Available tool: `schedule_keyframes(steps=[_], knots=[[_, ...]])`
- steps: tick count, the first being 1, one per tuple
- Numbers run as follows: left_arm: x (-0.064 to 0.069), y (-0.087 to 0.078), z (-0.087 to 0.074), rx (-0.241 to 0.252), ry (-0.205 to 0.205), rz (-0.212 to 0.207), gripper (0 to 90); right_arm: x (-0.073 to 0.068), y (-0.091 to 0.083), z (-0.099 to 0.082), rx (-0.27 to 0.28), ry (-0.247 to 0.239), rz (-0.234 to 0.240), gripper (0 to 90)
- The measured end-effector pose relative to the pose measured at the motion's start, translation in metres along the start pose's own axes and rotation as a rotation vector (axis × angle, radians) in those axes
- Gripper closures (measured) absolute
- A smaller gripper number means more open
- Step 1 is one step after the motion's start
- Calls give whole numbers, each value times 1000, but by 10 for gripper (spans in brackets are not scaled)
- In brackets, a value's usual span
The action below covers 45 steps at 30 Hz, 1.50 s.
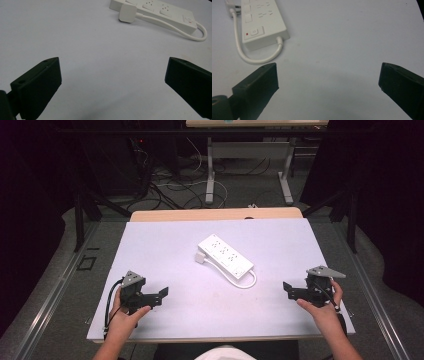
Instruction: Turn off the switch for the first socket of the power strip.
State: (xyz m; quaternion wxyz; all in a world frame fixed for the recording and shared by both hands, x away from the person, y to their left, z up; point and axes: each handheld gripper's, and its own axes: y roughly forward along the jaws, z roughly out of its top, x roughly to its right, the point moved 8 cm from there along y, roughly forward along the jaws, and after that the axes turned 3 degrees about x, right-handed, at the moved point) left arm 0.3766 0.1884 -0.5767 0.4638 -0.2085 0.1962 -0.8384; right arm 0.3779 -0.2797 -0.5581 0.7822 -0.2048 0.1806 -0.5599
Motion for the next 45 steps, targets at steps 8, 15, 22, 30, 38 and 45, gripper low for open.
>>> schedule_keyframes(steps=[8, 15, 22, 30, 38, 45], knots=[[4, -4, 3, 15, 13, 0, 15, -6, 3, 3, 7, -12, 13, 24], [6, -5, 3, 26, 40, 5, 24, -9, 3, 15, 17, -65, 1, 23], [7, -3, 1, 33, 43, 9, 27, -17, 4, 22, 8, -79, 18, 23], [9, -4, -2, 18, 50, 15, 33, -23, 3, 26, -23, -101, 57, 29], [8, -4, -2, 16, 52, 22, 39, -29, 4, 31, -54, -128, 78, 33], [7, -4, -3, 18, 48, 26, 43, -35, 6, 39, -76, -165, 94, 39]])
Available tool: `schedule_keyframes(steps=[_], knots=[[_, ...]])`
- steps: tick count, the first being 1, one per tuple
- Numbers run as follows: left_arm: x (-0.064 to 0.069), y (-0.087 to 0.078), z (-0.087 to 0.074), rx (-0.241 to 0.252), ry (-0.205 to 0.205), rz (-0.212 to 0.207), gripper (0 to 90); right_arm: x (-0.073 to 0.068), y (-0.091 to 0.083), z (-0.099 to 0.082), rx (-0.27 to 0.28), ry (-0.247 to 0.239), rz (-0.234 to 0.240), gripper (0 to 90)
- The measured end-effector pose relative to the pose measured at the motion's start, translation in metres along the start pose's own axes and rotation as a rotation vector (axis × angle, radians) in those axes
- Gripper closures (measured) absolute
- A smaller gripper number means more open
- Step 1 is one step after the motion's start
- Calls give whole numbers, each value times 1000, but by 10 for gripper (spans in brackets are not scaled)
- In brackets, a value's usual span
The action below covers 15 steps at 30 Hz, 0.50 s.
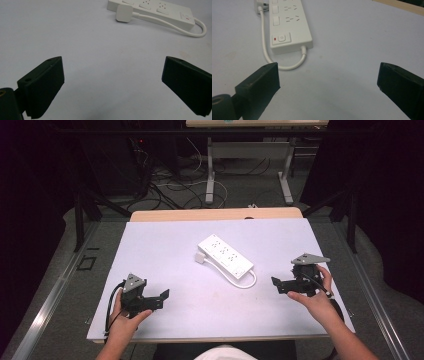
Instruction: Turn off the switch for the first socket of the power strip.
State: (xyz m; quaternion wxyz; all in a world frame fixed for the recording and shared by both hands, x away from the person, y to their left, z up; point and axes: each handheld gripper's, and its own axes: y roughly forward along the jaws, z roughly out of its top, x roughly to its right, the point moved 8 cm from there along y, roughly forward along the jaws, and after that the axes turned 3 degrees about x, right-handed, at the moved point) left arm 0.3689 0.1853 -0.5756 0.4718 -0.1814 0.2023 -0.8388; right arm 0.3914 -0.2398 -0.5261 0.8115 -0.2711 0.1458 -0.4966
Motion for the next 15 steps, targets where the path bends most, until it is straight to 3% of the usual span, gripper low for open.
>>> schedule_keyframes(steps=[15], knots=[[-1, -1, -1, 2, -20, 1, 50, -12, 7, 16, -38, -42, 48, 58]])
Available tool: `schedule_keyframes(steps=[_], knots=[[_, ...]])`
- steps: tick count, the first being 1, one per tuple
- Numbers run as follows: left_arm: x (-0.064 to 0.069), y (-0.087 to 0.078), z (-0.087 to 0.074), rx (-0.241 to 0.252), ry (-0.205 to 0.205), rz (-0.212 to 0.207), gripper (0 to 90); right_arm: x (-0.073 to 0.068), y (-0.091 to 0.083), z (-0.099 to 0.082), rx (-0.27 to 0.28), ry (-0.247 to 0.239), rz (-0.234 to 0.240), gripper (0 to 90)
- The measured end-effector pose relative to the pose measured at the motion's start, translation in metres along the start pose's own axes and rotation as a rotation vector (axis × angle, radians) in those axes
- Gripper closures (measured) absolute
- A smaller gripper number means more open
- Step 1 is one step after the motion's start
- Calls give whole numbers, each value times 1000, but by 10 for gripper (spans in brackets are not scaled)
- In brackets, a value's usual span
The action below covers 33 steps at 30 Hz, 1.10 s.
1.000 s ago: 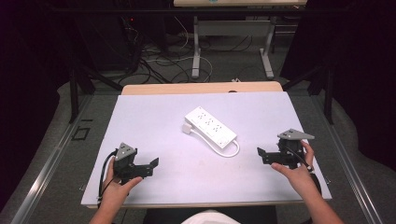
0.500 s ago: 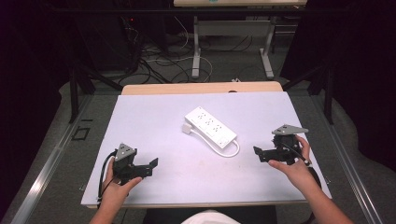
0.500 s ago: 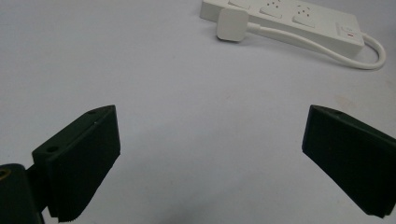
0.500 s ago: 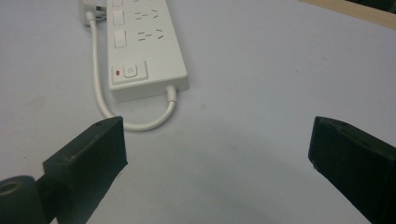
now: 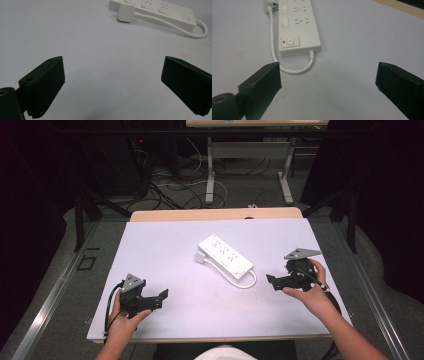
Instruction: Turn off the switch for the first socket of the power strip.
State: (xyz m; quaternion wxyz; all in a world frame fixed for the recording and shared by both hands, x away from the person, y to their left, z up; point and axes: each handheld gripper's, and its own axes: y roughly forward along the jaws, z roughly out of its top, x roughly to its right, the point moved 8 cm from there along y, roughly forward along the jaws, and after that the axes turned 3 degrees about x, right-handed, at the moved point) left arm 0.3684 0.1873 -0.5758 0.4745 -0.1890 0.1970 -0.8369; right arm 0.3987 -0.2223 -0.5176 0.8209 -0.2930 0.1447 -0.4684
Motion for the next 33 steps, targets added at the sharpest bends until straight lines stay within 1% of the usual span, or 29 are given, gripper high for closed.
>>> schedule_keyframes(steps=[6, 7, 11, 12, 15, 18, 19, 23, 24, 26, 27, 28, 31, 32, 33], knots=[[-1, 0, 0, -1, 2, 4, 53, -6, 7, 6, -14, -25, 16, 63], [-1, 0, 0, -1, -4, 2, 54, -8, 9, 7, -18, -29, 18, 63], [-1, -1, -1, -3, -5, 0, 57, -12, 16, 10, -28, -52, 25, 66], [-1, -1, -1, -2, -5, 0, 58, -13, 18, 11, -35, -52, 21, 68], [-1, -1, -1, -3, -5, 0, 59, -18, 24, 14, -37, -52, 30, 69], [-2, -1, -1, 0, -5, 1, 59, -22, 29, 16, -51, -64, 44, 69], [-2, -1, -1, -1, -4, 1, 59, -23, 31, 17, -48, -71, 44, 72], [-2, -1, -1, 0, -7, 2, 61, -27, 37, 20, -68, -72, 46, 94], [-2, -1, -1, 0, -7, 2, 61, -27, 38, 21, -67, -83, 41, 98], [-2, -1, -1, 0, -7, 3, 62, -30, 41, 24, -69, -88, 54, 105], [-2, -1, -1, -1, -7, 3, 62, -30, 41, 24, -82, -85, 48, 109], [-2, -1, -1, 0, -8, 2, 62, -32, 43, 26, -74, -91, 53, 114], [-2, -1, -1, 0, -8, 3, 62, -34, 47, 30, -79, -96, 61, 133], [-2, -1, -1, 0, -8, 3, 62, -36, 48, 31, -89, -96, 67, 140], [-2, -1, -1, 0, -9, 3, 63, -37, 50, 32, -86, -98, 67, 143]])
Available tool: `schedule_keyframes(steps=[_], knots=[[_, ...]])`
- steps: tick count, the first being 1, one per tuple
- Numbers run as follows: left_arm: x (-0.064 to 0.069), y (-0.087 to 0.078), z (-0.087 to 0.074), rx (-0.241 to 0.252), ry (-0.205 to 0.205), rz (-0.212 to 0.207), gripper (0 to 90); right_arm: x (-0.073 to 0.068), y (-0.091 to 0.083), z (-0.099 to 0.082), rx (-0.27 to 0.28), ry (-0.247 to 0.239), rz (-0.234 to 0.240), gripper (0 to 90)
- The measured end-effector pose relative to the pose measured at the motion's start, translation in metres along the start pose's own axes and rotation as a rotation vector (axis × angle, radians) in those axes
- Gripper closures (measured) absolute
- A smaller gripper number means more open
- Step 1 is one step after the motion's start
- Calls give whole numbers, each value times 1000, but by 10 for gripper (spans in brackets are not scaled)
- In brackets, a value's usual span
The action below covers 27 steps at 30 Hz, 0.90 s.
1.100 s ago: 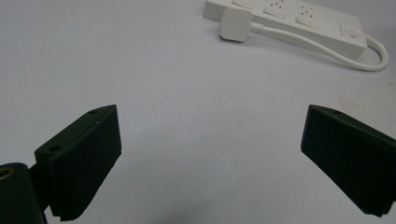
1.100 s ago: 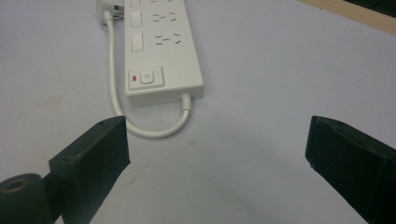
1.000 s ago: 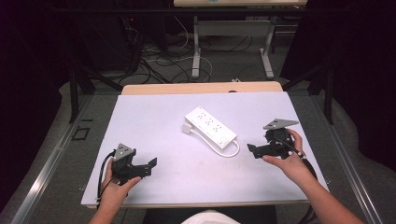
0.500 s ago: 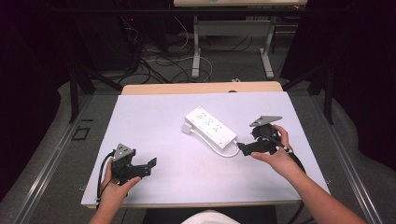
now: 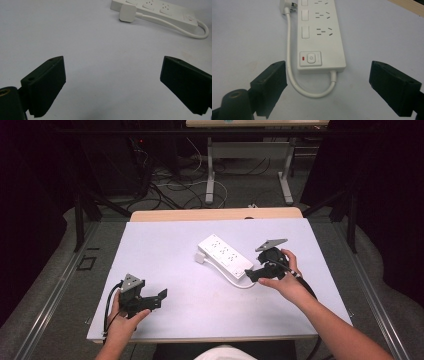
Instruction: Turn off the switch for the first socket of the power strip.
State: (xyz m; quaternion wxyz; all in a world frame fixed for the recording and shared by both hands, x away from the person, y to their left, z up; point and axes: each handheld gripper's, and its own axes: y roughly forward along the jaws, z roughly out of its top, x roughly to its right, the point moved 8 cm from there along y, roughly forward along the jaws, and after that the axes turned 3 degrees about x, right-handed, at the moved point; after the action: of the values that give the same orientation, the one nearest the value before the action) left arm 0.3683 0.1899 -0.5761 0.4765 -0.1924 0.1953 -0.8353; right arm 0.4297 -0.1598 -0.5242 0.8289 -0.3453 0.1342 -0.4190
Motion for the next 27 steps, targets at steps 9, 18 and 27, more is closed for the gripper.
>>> schedule_keyframes(steps=[9, 18, 27], knots=[[-1, 0, 0, 5, -7, 0, 63, -10, 15, 13, -23, -18, 27, 161], [-1, 0, 0, 13, -9, 4, 64, -13, 25, 24, -34, -44, 45, 266], [-2, 0, 0, 5, -8, 1, 67, -16, 35, 33, -50, -44, 81, 348]])
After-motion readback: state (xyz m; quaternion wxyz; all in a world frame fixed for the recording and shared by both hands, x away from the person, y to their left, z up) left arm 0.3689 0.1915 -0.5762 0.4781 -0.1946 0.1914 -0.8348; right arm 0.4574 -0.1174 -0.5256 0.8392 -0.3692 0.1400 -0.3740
